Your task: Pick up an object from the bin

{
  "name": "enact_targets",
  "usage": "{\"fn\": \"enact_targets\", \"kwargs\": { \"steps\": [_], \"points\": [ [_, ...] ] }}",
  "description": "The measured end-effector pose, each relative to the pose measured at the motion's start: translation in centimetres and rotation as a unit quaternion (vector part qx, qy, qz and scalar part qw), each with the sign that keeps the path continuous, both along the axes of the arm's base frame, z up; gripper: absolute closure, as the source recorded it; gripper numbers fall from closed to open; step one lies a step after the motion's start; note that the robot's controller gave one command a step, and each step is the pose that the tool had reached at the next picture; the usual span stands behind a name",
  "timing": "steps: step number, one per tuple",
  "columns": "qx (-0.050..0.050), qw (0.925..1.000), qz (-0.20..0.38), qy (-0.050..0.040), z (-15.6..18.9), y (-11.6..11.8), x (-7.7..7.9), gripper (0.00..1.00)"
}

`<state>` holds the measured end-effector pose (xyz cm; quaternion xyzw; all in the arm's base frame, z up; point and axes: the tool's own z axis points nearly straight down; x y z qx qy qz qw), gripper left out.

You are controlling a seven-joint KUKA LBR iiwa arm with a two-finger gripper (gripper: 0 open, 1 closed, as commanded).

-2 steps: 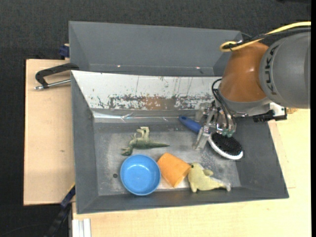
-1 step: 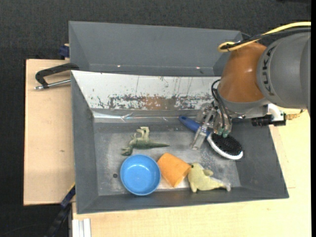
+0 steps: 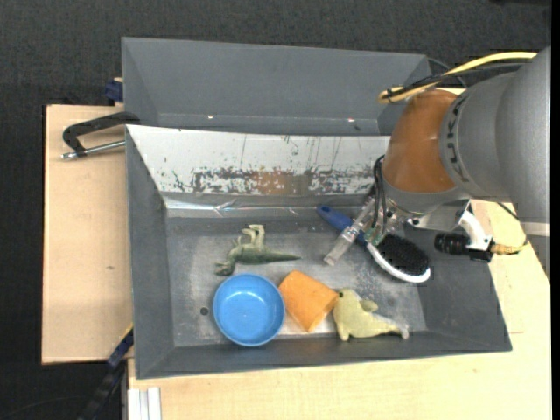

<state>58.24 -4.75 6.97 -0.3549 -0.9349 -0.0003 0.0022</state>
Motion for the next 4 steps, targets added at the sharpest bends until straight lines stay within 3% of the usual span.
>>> {"fn": "enact_targets", "kwargs": {
  "steps": [1,2,4],
  "points": [
    [-0.001,1.0000,0.001,-0.0012,0.1,0.1,0.1,0.00],
    [-0.001,1.0000,0.001,-0.0014,0.1,0.1,0.1,1.00],
    [-0.001,1.0000,0.004,-0.0077,11.6,0.1,0.5,1.00]
  ]
}}
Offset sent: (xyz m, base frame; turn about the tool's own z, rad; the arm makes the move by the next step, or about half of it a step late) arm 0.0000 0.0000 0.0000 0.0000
